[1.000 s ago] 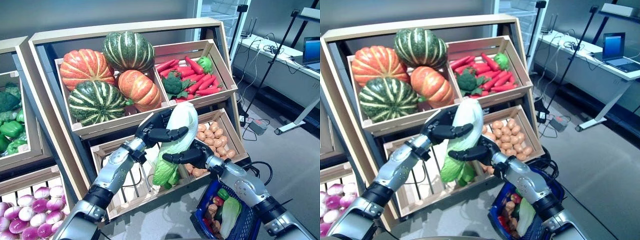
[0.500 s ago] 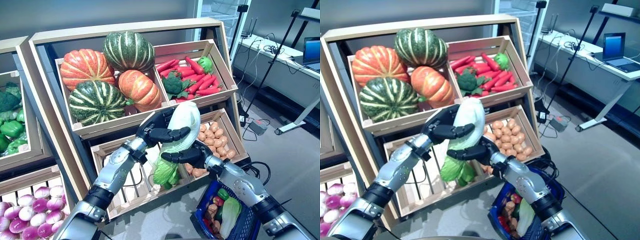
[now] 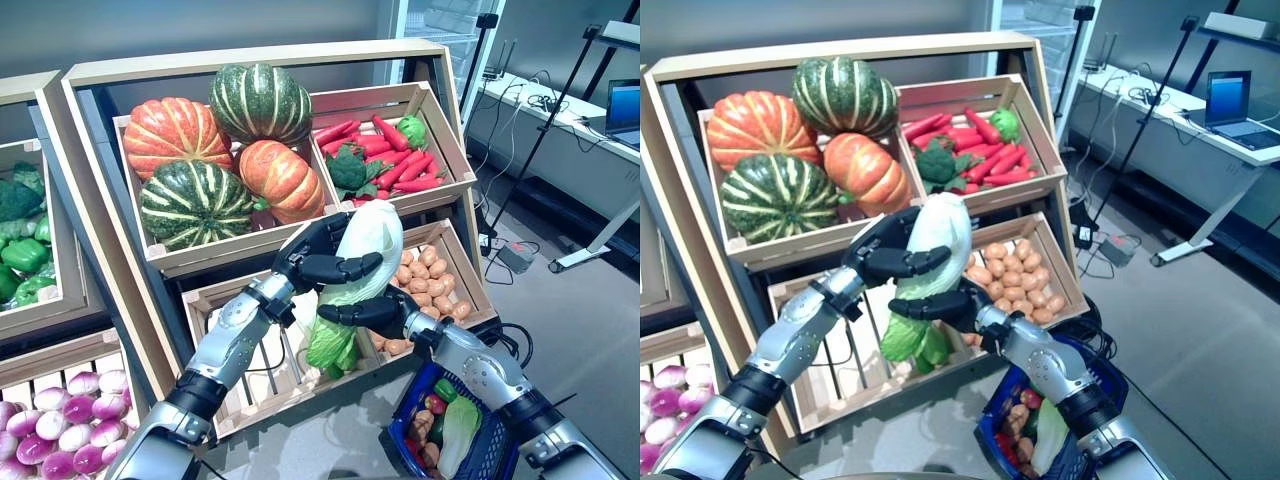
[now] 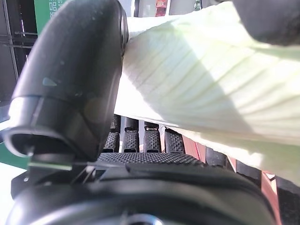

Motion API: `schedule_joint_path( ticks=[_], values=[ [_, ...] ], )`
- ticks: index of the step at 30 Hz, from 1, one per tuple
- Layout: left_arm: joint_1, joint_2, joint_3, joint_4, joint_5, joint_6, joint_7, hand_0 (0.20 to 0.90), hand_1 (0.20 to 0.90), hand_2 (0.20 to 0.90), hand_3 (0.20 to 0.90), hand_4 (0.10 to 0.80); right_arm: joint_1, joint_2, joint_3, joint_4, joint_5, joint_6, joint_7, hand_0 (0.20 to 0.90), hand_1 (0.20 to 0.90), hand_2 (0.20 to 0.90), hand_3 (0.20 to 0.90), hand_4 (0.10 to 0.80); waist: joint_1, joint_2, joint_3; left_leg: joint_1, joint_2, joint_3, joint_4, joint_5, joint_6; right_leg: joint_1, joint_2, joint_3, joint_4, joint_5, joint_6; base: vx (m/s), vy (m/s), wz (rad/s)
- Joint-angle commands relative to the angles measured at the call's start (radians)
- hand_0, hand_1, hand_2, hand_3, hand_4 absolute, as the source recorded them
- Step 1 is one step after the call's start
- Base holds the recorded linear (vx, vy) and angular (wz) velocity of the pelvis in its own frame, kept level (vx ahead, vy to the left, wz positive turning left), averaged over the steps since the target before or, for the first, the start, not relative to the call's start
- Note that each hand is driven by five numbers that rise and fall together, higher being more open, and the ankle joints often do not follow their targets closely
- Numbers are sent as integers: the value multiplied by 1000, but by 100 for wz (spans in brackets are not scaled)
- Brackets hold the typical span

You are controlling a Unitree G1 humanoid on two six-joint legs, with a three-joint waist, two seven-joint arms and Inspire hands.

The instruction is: Put vegetables into the basket

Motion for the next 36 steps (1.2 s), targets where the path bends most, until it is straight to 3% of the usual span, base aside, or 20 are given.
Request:
schedule_joint_path(
  ticks=[1,3,4,26,27,28,29,36],
  values=[
    [-173,-52,-38,-104,-108,-114,-35,300,300,300,300,400,-191,92,-14,17,114,-60,61,900,900,900,900,800,9,-13,-57,24,-45,-1,2,-152,30,5,18,-7,3,-61,-45,0,0,0],
    [-176,-52,-40,-105,-108,-108,-36,300,300,300,300,400,-204,93,-18,17,129,-80,51,900,900,900,900,800,11,-13,-57,25,-45,-3,2,-153,31,6,18,-7,3,-62,-45,0,0,0],
    [-176,-53,-39,-105,-107,-105,-37,300,300,300,300,400,-208,95,-22,16,139,-91,46,300,300,300,300,400,11,-13,-57,25,-45,-4,2,-153,31,6,18,-6,3,-61,-45,0,0,0],
    [-186,-69,-24,-70,-122,-96,-61,300,300,300,300,400,-216,132,-51,35,138,-123,7,300,300,300,300,400,4,-10,-62,32,-42,3,2,-159,36,7,19,14,3,-63,-46,0,0,0],
    [-185,-69,-22,-71,-126,-95,-61,349,349,349,349,433,-214,132,-51,35,137,-123,6,300,300,300,300,400,4,-10,-62,33,-42,3,2,-160,36,7,20,15,3,-63,-46,0,0,0],
    [-185,-69,-18,-65,-130,-92,-64,547,547,547,547,565,-212,133,-53,41,134,-122,8,300,300,300,300,400,3,-10,-62,34,-42,5,2,-160,37,7,20,18,3,-63,-47,0,0,0],
    [-182,-69,-11,-57,-138,-92,-77,900,900,900,900,800,-205,132,-59,45,130,-120,5,300,300,300,300,400,1,-10,-62,37,-42,8,2,-162,38,9,21,20,3,-63,-46,0,0,0],
    [-145,-63,9,-71,-157,-81,-78,900,900,900,900,800,-149,128,-84,63,120,-129,-11,300,300,300,300,400,-8,-8,-60,41,-39,20,2,-161,38,7,22,32,3,-59,-45,0,0,0]
  ],
)
